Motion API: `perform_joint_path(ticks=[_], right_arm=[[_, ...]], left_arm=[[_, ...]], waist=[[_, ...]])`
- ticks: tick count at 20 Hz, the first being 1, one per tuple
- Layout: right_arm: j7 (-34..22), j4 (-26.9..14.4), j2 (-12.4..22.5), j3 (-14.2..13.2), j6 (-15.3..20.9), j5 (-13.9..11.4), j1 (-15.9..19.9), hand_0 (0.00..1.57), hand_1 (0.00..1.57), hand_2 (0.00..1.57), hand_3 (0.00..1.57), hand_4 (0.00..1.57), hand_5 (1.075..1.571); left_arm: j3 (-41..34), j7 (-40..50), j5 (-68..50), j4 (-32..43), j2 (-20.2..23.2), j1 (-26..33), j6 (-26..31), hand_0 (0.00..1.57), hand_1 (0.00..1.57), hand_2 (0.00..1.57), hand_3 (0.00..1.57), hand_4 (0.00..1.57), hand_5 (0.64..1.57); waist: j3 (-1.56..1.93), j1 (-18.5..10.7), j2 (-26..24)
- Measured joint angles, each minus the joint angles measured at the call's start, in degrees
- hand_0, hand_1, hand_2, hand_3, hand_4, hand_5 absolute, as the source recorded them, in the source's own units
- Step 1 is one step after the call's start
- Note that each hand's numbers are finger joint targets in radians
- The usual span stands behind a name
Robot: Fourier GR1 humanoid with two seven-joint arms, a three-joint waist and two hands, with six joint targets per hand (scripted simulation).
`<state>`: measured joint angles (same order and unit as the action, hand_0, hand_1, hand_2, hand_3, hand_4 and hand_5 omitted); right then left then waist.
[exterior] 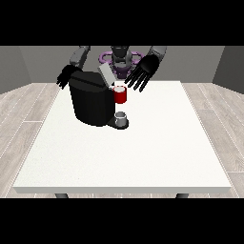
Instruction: Insert the coffee pod into the coffee machine and close the lid
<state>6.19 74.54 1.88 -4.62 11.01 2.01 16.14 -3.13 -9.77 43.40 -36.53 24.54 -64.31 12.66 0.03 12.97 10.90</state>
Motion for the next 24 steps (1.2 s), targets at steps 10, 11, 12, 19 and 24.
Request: perform_joint_path(ticks=[10, 11, 12, 19, 24], right_arm=[[0.15, -2.68, 1.08, -2.61, -0.40, 1.76, -3.59, 0.00, 0.00, 0.00, 0.00, 0.43, 1.571], [0.32, -2.86, 0.97, -2.81, -0.14, 1.77, -4.53, 0.00, 0.00, 0.00, 0.00, 0.43, 1.571], [0.51, -2.96, 1.00, -2.94, -0.29, 1.90, -5.51, 0.00, 0.00, 0.00, 0.00, 0.43, 1.571], [0.55, -2.93, 2.44, -4.39, -1.32, 2.74, -11.99, 0.00, 0.00, 0.00, 0.00, 0.49, 1.571], [-2.07, 0.36, 4.53, -2.75, -3.17, 1.80, -13.13, 0.00, 0.00, 0.00, 0.00, 0.35, 1.571]], left_arm=[[-6.41, 1.35, -8.09, -2.07, -6.94, 5.42, -0.35, 0.00, 0.00, 0.00, 0.00, 0.25, 1.571], [-7.86, 0.59, -9.93, -2.26, -7.82, 6.64, -0.50, 0.00, 0.00, 0.00, 0.00, 0.26, 1.571], [-9.40, 0.05, -11.96, -2.24, -9.22, 8.09, -0.67, 0.00, 0.00, 0.00, 0.00, 0.24, 1.571], [-14.32, -2.86, -20.61, -3.86, -15.75, 18.92, 0.55, 0.00, 0.00, 0.00, 0.00, 0.19, 1.571], [-16.54, -2.53, -24.78, -4.82, -18.31, 25.23, 1.17, 0.00, 0.00, 0.00, 0.00, 0.00, 1.571]], waist=[[-0.04, -4.81, -7.45], [-0.06, -5.65, -8.38], [-0.07, -6.26, -9.34], [-0.05, -11.01, -18.95], [-0.05, -12.72, -23.61]])
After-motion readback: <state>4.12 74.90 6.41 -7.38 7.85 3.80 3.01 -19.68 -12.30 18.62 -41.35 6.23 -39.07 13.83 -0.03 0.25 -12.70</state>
